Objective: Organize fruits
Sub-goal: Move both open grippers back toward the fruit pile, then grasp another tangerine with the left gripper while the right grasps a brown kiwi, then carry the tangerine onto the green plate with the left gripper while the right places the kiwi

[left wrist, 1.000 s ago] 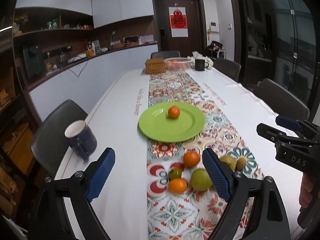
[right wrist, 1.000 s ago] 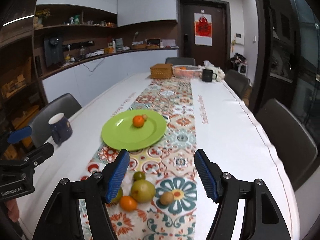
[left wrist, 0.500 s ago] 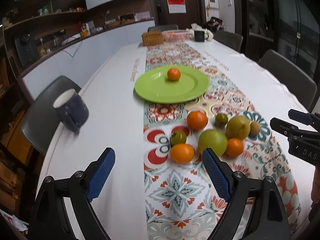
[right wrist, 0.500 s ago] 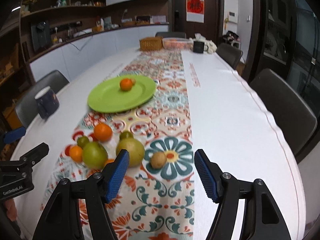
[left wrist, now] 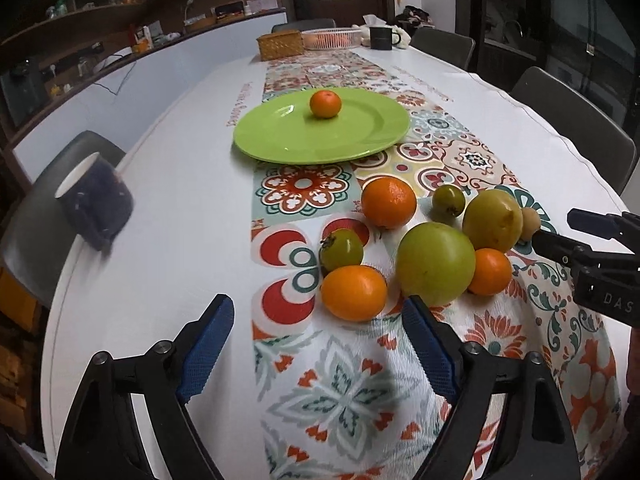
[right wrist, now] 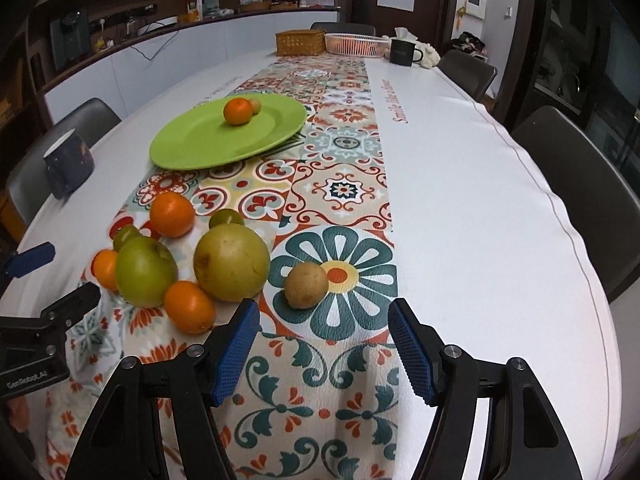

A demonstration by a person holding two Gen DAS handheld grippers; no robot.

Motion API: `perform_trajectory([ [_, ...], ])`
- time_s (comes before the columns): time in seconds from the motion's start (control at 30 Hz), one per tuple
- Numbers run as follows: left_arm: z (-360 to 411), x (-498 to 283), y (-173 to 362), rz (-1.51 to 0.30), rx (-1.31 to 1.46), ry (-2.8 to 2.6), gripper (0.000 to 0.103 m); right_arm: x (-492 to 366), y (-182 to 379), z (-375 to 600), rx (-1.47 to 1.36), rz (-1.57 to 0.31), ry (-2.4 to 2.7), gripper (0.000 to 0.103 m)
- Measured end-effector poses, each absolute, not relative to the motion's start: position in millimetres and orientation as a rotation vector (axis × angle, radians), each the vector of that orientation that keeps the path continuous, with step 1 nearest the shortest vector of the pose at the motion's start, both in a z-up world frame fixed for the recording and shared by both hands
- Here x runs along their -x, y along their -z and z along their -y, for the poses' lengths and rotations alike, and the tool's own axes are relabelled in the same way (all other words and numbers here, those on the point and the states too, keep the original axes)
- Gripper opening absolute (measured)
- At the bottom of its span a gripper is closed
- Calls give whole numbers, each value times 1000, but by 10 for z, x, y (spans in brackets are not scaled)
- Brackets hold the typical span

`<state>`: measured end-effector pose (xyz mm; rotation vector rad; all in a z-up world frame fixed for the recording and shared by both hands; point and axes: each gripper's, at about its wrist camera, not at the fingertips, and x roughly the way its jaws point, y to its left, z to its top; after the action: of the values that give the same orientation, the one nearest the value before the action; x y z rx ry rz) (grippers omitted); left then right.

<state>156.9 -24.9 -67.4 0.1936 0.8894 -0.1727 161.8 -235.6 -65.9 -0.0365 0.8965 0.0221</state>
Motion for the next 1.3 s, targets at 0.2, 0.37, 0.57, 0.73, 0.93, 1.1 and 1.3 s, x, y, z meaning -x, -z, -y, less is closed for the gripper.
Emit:
perform_trajectory([
  [0.2,262,-1668,713,-904,-162,206,72,-1750,735,2364,18,-925,-46,54],
  [0.37,255,-1741,738,-922,-126,229,57,-1817,760,2315,25,-919,-67,48],
  [0.57,300,-1764,839,-974,-95,264,39,-1873,808,2324,5,-935,-86,37],
  [0.73,320,-1742,827,-970,-97,256,39,-1865,832,2344,-10,-937,-97,29],
  [0.93,307,-1694,777,-958,-97,239,38,-1808,792,2335,-16,-923,-105,29],
  [1.1,283,-1618,689,-936,-104,228,38,-1740,724,2323,-8,-905,-106,29],
  [1.3,262,-1500,454,-885,-98,227,38,-1615,522,2297,0,-853,-122,29],
])
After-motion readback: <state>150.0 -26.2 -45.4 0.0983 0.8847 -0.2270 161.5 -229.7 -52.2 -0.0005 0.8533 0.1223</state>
